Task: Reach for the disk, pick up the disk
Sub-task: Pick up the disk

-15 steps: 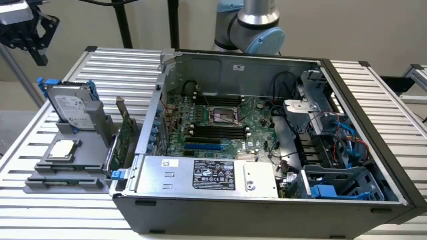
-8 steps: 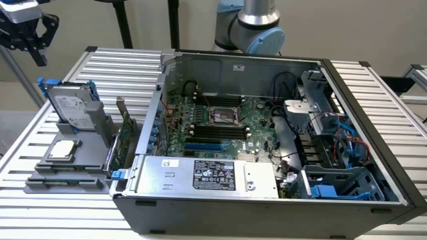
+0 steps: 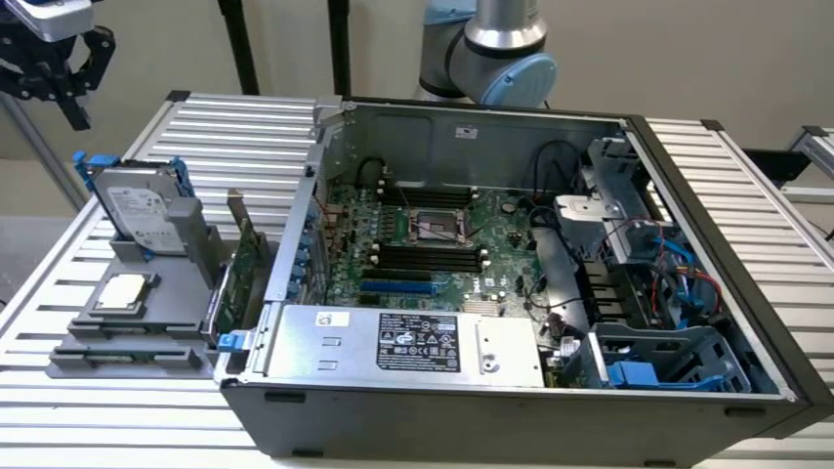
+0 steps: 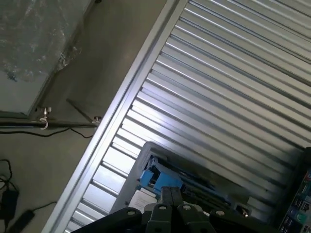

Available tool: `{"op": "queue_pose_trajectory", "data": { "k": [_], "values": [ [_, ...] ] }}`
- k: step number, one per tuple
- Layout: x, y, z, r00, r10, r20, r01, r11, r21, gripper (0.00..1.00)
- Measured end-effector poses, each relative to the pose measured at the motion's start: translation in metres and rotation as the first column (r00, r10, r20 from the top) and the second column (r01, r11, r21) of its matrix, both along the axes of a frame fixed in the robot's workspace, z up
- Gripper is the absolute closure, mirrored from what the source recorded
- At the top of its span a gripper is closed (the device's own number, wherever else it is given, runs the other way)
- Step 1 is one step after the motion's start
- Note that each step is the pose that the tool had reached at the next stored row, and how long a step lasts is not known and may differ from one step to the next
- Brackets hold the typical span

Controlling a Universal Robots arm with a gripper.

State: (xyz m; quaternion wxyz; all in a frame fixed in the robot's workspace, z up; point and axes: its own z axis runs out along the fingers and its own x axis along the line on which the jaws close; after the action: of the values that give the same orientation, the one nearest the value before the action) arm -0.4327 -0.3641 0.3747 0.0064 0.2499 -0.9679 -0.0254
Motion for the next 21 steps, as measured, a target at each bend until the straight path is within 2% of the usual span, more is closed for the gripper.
{"op": "queue_pose_trajectory", "data": {
  "k": [5,10,14,21],
  "values": [
    [0.0000,0.0000,-0.0005,0.9958,0.092,0.0000,-0.092,0.9958,0.0001,0.89],
    [0.0000,0.0000,-0.0011,0.9835,0.181,0.0000,-0.181,0.9835,0.0000,0.89],
    [0.0000,0.0000,-0.0016,0.9678,0.252,0.0000,-0.252,0.9678,0.0000,0.89],
    [0.0004,0.0000,-0.0018,0.9309,0.365,0.0000,-0.365,0.9309,0.0000,0.89]
  ]
}}
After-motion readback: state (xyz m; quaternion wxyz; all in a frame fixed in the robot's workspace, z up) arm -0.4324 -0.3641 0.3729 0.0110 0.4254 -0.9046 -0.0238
